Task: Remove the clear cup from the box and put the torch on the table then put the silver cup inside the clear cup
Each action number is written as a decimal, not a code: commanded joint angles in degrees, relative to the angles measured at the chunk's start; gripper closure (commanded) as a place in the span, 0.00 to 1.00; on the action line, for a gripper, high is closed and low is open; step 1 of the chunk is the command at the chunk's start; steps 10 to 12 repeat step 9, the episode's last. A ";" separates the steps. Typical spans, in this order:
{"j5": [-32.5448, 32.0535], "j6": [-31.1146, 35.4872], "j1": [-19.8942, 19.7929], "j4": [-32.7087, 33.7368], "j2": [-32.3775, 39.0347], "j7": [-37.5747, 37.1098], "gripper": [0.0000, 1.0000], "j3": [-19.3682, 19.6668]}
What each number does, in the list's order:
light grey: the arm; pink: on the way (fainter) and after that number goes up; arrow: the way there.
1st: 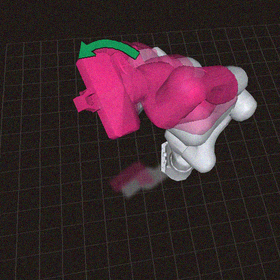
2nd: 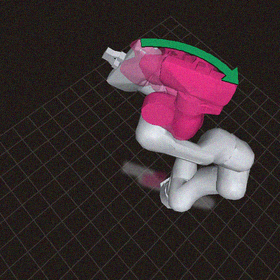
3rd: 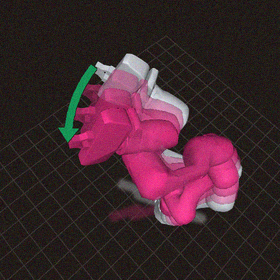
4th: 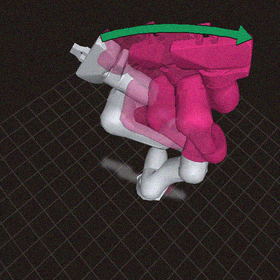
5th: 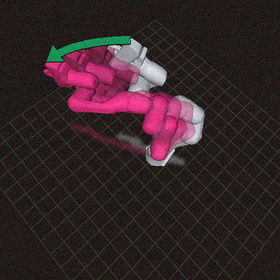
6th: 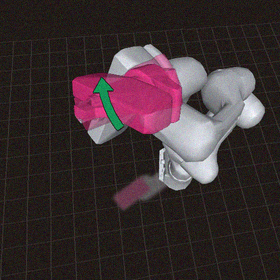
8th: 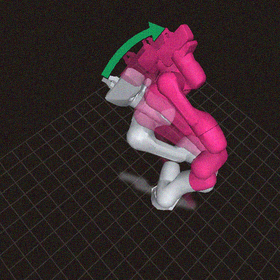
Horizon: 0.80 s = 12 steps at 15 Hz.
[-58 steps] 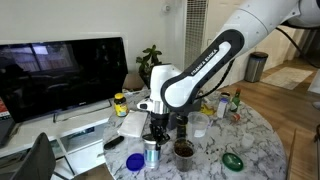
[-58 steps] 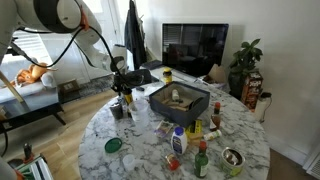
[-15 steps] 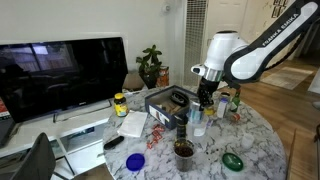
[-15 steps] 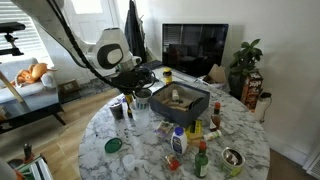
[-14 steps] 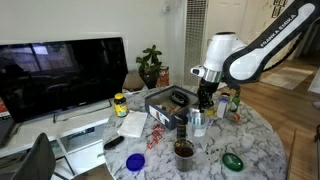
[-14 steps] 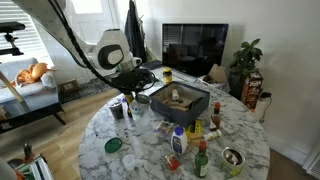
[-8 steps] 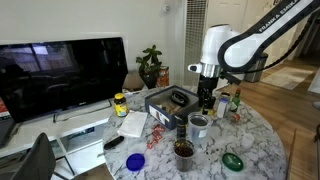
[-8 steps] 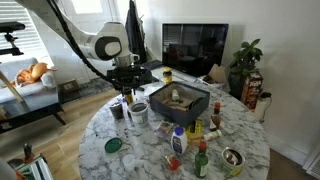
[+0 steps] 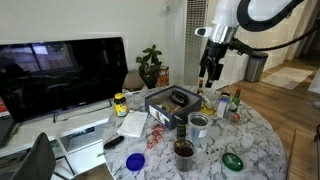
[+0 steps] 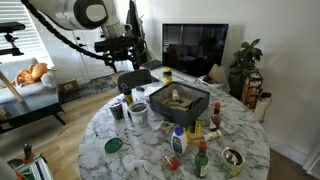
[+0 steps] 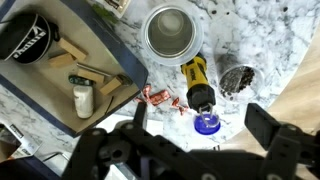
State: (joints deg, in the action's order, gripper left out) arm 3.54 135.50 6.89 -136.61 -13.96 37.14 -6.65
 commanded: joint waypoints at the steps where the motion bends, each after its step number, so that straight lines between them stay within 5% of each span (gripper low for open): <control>1: -0.43 -4.66 1.39 -0.73 -6.18 -1.37 0.00 1.94; 12: -0.82 -4.28 1.81 0.15 -5.96 -0.77 0.00 2.93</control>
